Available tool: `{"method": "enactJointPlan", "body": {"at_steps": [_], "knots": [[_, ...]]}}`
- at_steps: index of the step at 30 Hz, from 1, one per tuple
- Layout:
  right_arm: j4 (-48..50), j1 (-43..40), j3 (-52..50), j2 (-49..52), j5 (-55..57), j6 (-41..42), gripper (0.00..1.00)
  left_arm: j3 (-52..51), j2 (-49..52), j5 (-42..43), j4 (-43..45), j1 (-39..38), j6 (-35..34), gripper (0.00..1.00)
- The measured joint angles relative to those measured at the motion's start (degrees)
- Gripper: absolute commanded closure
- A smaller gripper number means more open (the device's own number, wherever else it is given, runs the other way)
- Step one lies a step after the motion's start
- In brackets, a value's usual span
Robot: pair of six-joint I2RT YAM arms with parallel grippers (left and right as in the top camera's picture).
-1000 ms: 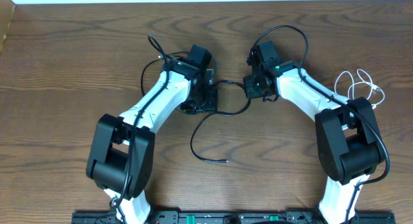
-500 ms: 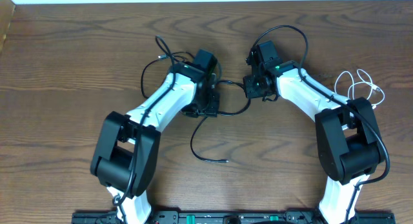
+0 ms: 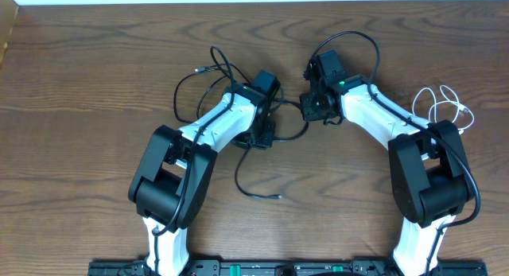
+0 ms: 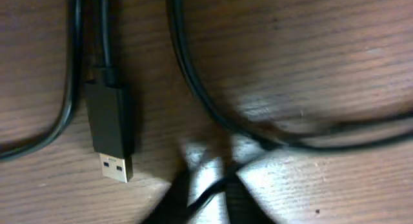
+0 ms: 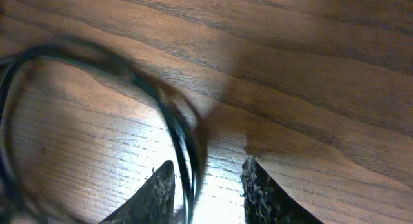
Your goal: Untangle cables
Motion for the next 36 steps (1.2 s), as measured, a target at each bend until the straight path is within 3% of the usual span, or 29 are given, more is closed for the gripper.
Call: {"method": "enactJointPlan", "body": {"at_steps": [5,11,21,32,36], "knots": [[0.02,0.00,0.00,0.00,-0.13,0.02,0.67,0.00,-0.20,-0.13,-0.11,-0.07,0.07,0.92],[0.20,0.00,0.00,0.00,-1.51,0.22,0.50,0.00,-5.11,-0.37,-0.26,-0.07,1.05,0.92],[0.63,0.00,0.00,0.00,-2.58,0.15,0.33,0.00,-17.64,0.11,-0.85,-0.70,4.83,0.92],[0.61,-0.87,0.00,0.00,-3.72,1.03,0.25,0.00,-27.47,0.39,2.08,-1.09,7.37,0.93],[0.72,-3.48,-0.02,0.00,-10.03,1.62,0.23,0.00,-33.35,0.50,4.52,-1.09,7.37,0.92]]}}
